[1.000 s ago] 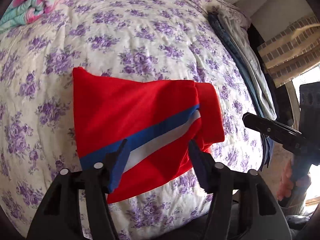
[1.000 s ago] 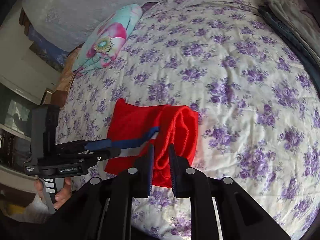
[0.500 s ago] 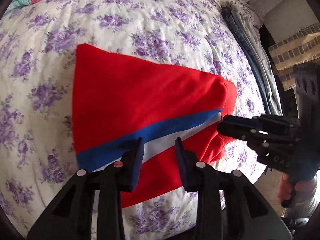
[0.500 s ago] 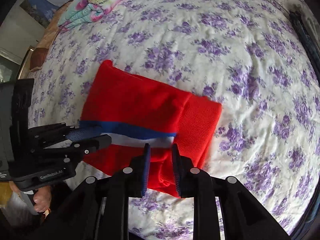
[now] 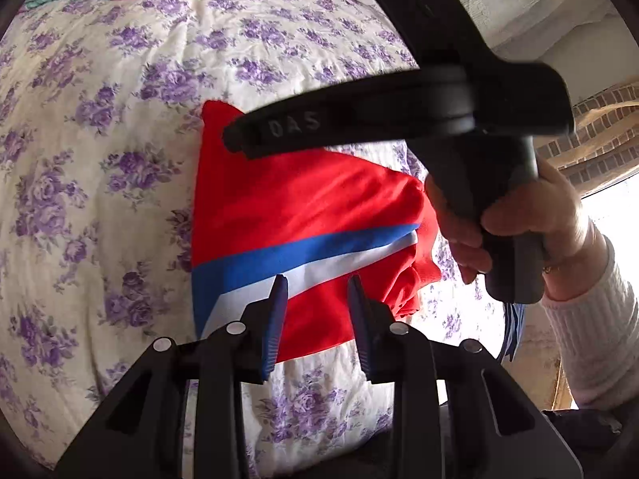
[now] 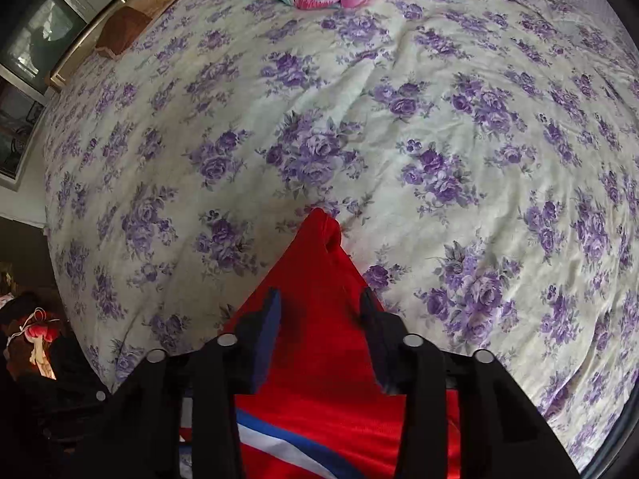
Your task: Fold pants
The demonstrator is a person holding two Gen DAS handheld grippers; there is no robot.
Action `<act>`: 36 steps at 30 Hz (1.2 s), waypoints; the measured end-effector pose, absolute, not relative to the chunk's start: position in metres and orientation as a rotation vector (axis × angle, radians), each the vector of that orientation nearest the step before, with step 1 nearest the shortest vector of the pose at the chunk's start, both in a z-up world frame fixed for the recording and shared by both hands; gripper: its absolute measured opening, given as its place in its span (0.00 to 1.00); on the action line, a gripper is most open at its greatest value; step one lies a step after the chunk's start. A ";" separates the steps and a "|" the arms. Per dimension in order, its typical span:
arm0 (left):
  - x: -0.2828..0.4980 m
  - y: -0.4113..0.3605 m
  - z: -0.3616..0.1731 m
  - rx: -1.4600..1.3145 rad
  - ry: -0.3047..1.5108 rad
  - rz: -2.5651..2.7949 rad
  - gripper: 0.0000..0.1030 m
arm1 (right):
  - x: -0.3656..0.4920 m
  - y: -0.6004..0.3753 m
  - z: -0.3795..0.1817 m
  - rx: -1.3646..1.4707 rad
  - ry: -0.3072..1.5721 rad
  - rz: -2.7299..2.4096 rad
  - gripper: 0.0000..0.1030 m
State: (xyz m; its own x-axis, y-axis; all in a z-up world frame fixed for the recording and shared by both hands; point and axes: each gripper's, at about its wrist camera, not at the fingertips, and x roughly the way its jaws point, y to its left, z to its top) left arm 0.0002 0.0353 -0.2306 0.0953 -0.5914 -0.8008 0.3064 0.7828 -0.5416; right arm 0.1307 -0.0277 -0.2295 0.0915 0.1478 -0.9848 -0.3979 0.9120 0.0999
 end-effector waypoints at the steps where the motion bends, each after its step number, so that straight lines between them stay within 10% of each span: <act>1: -0.001 0.031 -0.239 -0.254 1.334 -0.676 0.27 | 0.133 -0.025 -0.237 -0.240 1.450 0.396 0.10; 10: -0.003 0.022 -0.276 -0.188 1.419 -0.658 0.15 | 0.130 -0.009 -0.259 -0.357 1.443 0.341 0.13; 14: -0.003 0.035 -0.255 -0.166 1.424 -0.632 0.17 | 0.111 -0.041 -0.212 -0.260 1.371 0.342 0.67; 17: -0.002 0.060 -0.236 -0.225 1.365 -0.591 0.56 | 0.078 -0.090 -0.176 -0.120 1.293 0.295 0.85; 19: 0.001 0.077 -0.232 -0.269 1.338 -0.535 0.78 | 0.047 -0.125 -0.168 -0.052 1.273 0.235 0.87; 36: 0.040 0.073 -0.293 -0.421 1.547 -0.515 0.78 | -0.044 -0.212 -0.270 0.695 1.363 0.178 0.88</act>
